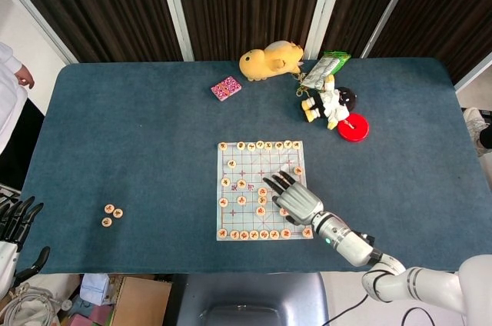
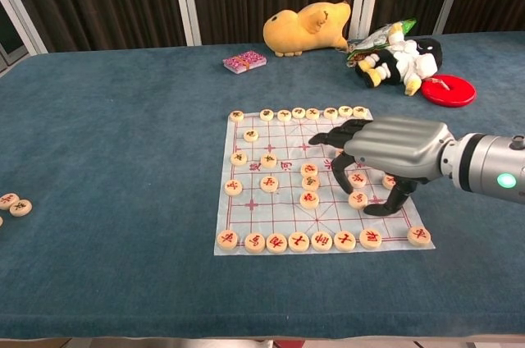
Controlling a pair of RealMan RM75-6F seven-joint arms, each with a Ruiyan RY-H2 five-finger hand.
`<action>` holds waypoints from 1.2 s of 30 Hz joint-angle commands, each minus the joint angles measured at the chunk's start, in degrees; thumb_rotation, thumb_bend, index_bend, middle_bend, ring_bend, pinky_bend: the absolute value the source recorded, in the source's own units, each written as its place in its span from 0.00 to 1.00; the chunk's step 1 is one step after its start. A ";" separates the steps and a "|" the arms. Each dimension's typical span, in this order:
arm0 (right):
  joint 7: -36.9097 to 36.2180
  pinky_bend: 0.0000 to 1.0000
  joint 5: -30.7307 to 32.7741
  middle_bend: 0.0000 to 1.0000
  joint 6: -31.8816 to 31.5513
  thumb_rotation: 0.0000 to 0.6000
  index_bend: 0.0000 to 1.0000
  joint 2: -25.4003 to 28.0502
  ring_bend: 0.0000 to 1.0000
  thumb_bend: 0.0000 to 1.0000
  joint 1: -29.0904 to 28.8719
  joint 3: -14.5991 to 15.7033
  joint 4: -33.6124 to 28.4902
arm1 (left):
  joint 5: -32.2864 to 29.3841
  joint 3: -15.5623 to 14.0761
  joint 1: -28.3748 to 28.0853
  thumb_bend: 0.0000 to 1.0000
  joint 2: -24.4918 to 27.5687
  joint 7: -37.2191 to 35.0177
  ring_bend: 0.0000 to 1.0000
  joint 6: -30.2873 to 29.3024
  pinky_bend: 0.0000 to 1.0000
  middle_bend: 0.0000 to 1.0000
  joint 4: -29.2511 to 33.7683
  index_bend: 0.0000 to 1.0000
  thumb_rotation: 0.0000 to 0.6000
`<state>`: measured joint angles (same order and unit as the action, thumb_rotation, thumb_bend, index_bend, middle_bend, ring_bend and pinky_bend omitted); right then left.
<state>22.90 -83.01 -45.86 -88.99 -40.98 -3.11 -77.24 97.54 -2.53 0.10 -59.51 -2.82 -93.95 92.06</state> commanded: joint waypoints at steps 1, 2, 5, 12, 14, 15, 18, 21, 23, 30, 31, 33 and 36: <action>0.41 0.00 0.35 0.06 0.00 1.00 0.62 0.04 0.00 0.41 -0.21 0.06 -0.28 | -0.01 0.00 0.05 0.37 -0.01 -0.08 0.00 -0.08 0.01 0.00 -0.07 0.00 1.00; 0.42 0.00 0.40 0.06 -0.14 1.00 0.63 0.05 0.00 0.42 -0.25 0.05 -0.42 | -0.01 0.01 0.04 0.37 0.00 -0.12 0.00 -0.10 0.01 0.00 -0.07 0.00 1.00; 0.14 0.00 0.47 0.08 -0.72 1.00 0.65 0.29 0.00 0.44 -0.31 0.01 -0.93 | 0.01 0.03 0.02 0.37 0.04 -0.31 0.00 -0.13 0.01 0.00 -0.14 0.00 1.00; -0.56 0.00 1.15 0.09 -2.47 1.00 0.68 1.13 0.00 0.44 -0.49 -1.03 -2.63 | 0.23 -0.07 0.08 0.37 0.02 -0.46 0.00 -0.27 0.01 0.00 -0.23 0.00 1.00; -0.71 0.00 1.91 0.09 -2.32 1.00 0.68 0.96 0.00 0.44 -1.06 -1.95 -2.95 | 0.32 -0.11 0.06 0.37 -0.01 -0.30 0.00 -0.22 0.01 0.00 -0.21 0.00 1.00; -0.69 0.00 2.54 0.09 -1.96 1.00 0.68 0.65 0.00 0.44 -1.60 -2.61 -3.01 | 0.34 -0.11 0.06 0.37 -0.04 -0.23 0.00 -0.22 0.01 0.00 -0.19 0.00 1.00; -0.12 0.00 4.47 0.09 -0.37 1.00 0.68 -0.46 0.00 0.44 -3.29 -4.11 -2.57 | 0.33 -0.11 0.06 0.37 -0.02 -0.29 0.00 -0.23 0.01 0.00 -0.18 0.00 1.00; 0.85 0.00 6.57 0.09 1.01 1.00 0.67 -1.70 0.00 0.44 -4.63 -5.10 -1.84 | 0.26 -0.06 0.11 0.37 0.01 -0.31 0.00 -0.33 0.01 0.00 -0.24 0.00 1.00; 1.91 0.00 8.19 0.09 1.74 1.00 0.67 -2.75 0.00 0.44 -5.46 -5.60 -1.09 | 0.22 -0.04 0.16 0.37 0.09 -0.51 0.00 -0.46 0.01 0.00 -0.25 0.00 1.00; 5.82 0.00 12.30 0.09 2.46 1.00 0.66 -5.45 0.00 0.44 -6.94 -5.43 1.10 | 0.26 0.08 0.50 0.37 0.40 -1.57 0.00 -1.40 0.01 0.00 -0.45 0.00 1.00; 6.04 0.00 12.58 0.09 2.44 1.00 0.65 -5.63 0.00 0.44 -7.07 -5.40 1.23 | 0.16 0.10 0.52 0.37 0.42 -1.60 0.00 -1.40 0.01 0.00 -0.46 0.00 1.00; 6.36 0.00 13.10 0.09 2.33 1.00 0.65 -5.91 0.00 0.44 -7.32 -5.35 1.35 | 0.12 0.10 0.54 0.37 0.45 -1.62 0.00 -1.38 0.01 0.00 -0.42 0.00 1.00; 6.51 0.00 13.72 0.09 2.15 1.00 0.65 -6.11 0.00 0.44 -7.67 -5.38 1.45 | 0.03 0.19 0.58 0.37 0.45 -1.63 0.00 -1.47 0.01 0.00 -0.41 0.00 1.00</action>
<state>29.36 -69.35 -43.66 -95.05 -48.60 -8.49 -75.83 97.59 -2.36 0.67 -59.06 -4.46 -95.43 91.64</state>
